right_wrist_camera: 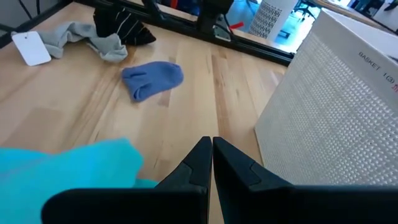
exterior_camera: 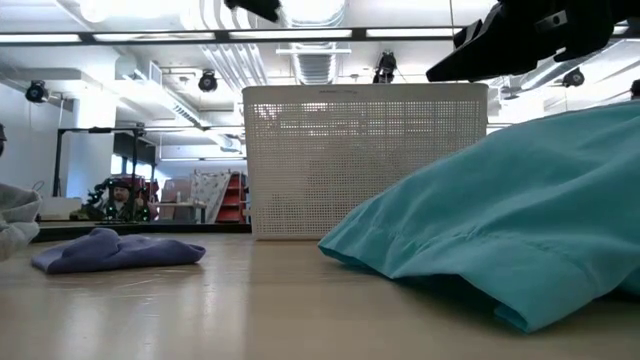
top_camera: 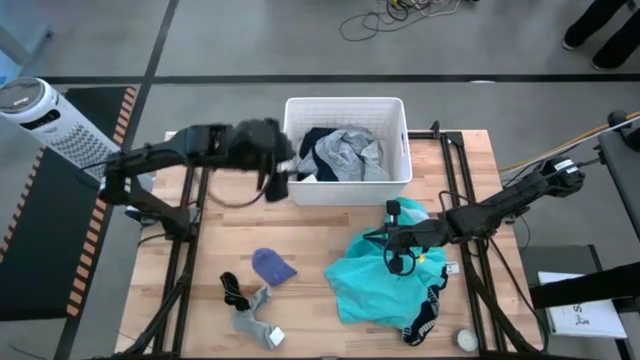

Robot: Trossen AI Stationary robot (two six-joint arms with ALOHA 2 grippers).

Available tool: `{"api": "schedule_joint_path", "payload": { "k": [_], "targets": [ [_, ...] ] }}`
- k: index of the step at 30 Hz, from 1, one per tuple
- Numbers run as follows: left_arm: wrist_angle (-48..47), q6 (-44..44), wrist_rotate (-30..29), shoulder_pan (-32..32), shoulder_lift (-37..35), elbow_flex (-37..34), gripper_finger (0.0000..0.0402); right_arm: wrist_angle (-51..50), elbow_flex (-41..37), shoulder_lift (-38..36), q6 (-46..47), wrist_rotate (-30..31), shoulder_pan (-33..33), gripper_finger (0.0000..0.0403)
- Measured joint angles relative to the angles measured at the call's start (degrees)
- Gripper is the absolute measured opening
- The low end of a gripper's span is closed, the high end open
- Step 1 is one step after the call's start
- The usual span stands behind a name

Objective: Sort clothes
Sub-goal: Put the blue sock into the white laundry bin

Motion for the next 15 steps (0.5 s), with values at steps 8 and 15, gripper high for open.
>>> {"api": "schedule_joint_path", "payload": {
  "k": [8,15],
  "targets": [
    [-9.3,-18.9,-7.8,-15.6,-0.9,-2.0,0.0194,-0.4,0.0,0.0,1.6,-0.3,0.1,0.0000],
    [-6.8,-28.0,-12.1,-25.2,-1.4,-13.1,0.0203,-0.5,0.0,0.0,3.0,-1.3,0.2,0.0000]
  ]
}}
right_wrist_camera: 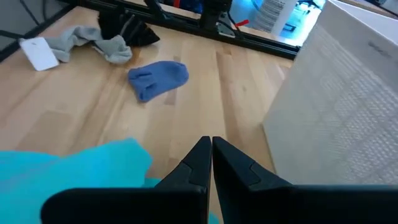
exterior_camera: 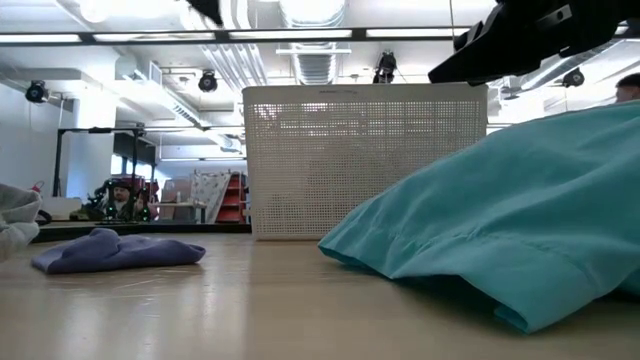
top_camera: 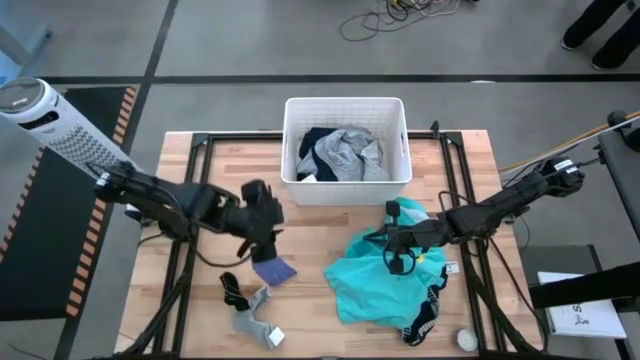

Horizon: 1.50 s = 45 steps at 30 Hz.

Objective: Sort clothes
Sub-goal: Put the blue sock into the white laundry bin

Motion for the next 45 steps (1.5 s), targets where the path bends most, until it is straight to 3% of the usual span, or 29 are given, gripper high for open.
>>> {"api": "schedule_joint_path", "payload": {
  "k": [10,14,18,29,37,45],
  "targets": [
    [24.4,-6.2,9.3,-0.9,-2.2,-23.2,0.0170,0.0,-0.1,0.0,2.0,-1.9,0.7,0.0000],
    [26.8,-8.0,9.7,-0.9,-2.2,-28.1,0.0155,0.0,-0.7,0.0,2.9,-2.0,1.4,0.0000],
    [27.6,-11.0,14.0,-0.9,-2.1,-32.1,0.0149,-0.1,-1.6,0.0,3.4,-2.0,1.6,0.0000],
    [41.9,-13.8,15.0,-0.6,-0.2,-40.2,0.0202,0.0,-2.2,0.0,6.4,-2.0,1.9,0.0000],
    [39.7,-17.8,15.1,-0.6,2.4,-42.2,0.0237,0.0,-2.4,0.0,6.5,-2.0,3.9,0.0000],
    [34.3,-20.4,18.4,-0.8,5.5,-42.4,0.0215,0.0,-2.6,0.0,7.8,-2.0,5.2,0.0000]
  ]
}}
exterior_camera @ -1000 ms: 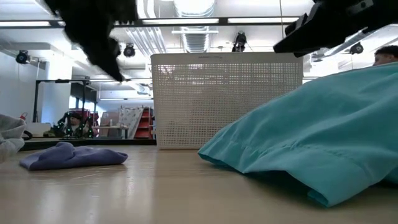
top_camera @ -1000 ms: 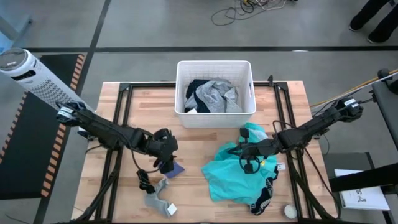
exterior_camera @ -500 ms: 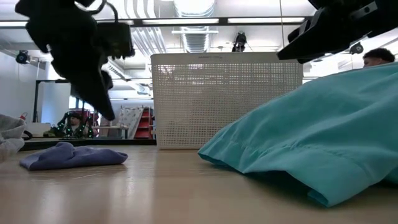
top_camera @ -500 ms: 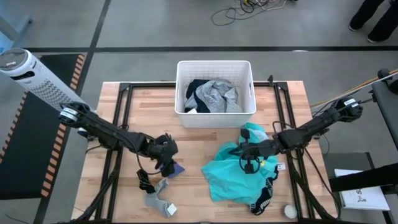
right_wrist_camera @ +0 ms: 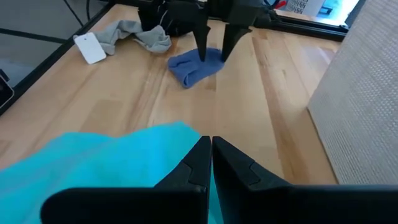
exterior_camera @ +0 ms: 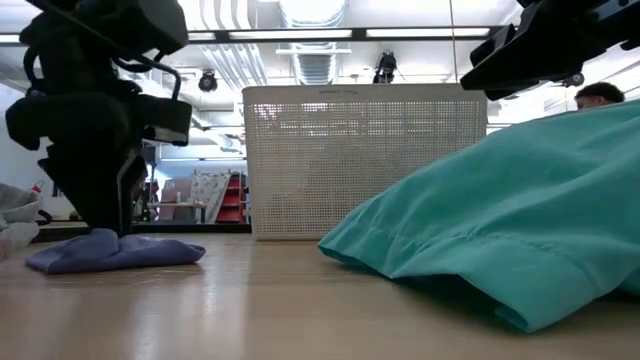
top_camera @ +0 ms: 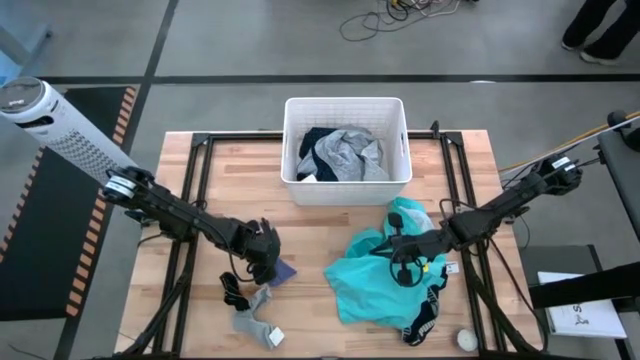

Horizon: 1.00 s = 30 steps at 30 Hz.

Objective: Sort clothes
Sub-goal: Put the blue sock into the white laundry bin

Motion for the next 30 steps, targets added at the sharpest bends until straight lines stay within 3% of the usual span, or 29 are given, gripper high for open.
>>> {"api": "schedule_joint_path", "payload": {
  "k": [11,20,25,30],
  "targets": [
    [0.1,-4.3,1.2,-0.2,2.8,-0.8,0.0162,0.1,0.0,0.0,0.1,0.1,1.3,0.0000],
    [-4.7,-4.7,-0.4,-0.1,2.6,4.1,0.0014,0.3,0.0,0.0,-0.1,0.3,1.4,0.0000],
    [-7.5,-3.2,-2.5,-0.1,2.5,10.0,0.0007,0.4,0.0,0.0,-0.2,0.3,1.4,0.0000],
    [-13.7,-1.2,-11.1,-0.2,2.3,19.4,0.0003,0.4,0.0,0.0,-0.3,0.3,1.4,0.0000]
  ]
}}
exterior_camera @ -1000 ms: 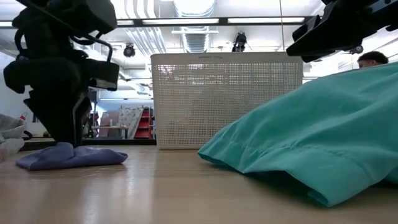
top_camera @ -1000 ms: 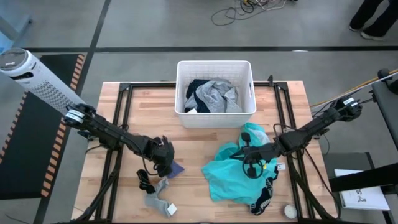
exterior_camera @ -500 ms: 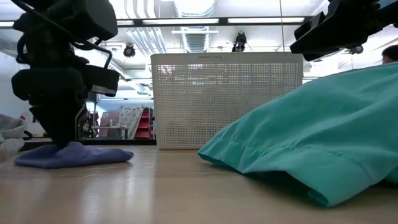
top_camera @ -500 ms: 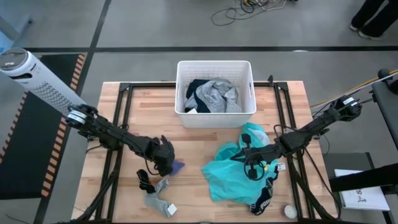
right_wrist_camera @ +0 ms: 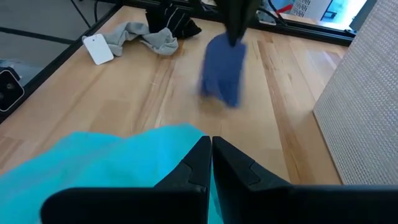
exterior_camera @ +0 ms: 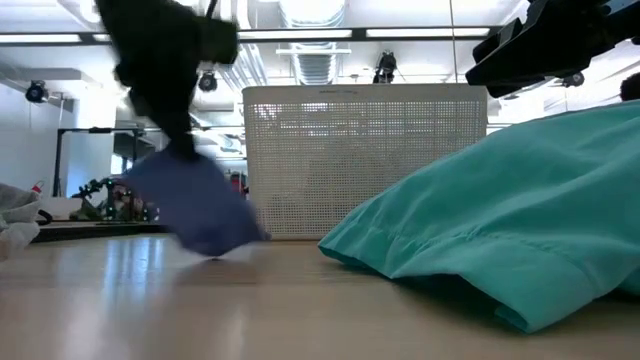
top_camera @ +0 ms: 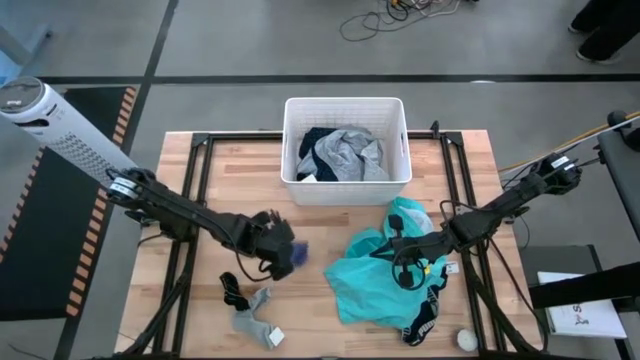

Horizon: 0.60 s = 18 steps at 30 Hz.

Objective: Sort clothes
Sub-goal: Put the blue sock into the white laundry bin

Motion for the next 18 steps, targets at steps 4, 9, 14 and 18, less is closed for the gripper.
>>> {"api": "schedule_joint_path", "payload": {
  "k": [4,9,14,18],
  "targets": [
    [-5.5,3.6,-5.6,0.0,-0.1,9.2,0.0001,0.0,0.0,0.0,0.0,0.0,0.0,0.0000],
    [-10.0,10.9,-11.5,0.4,-0.2,20.7,0.0001,0.0,0.0,0.0,0.0,0.0,0.0,0.0000],
    [-10.3,20.5,-18.0,2.6,-0.3,30.9,0.0000,0.0,0.0,0.0,-0.1,0.0,0.0,0.0000],
    [-10.2,28.3,-20.6,7.0,-0.3,36.8,0.0000,0.0,0.0,0.0,-0.1,0.0,0.0,0.0000]
  ]
}}
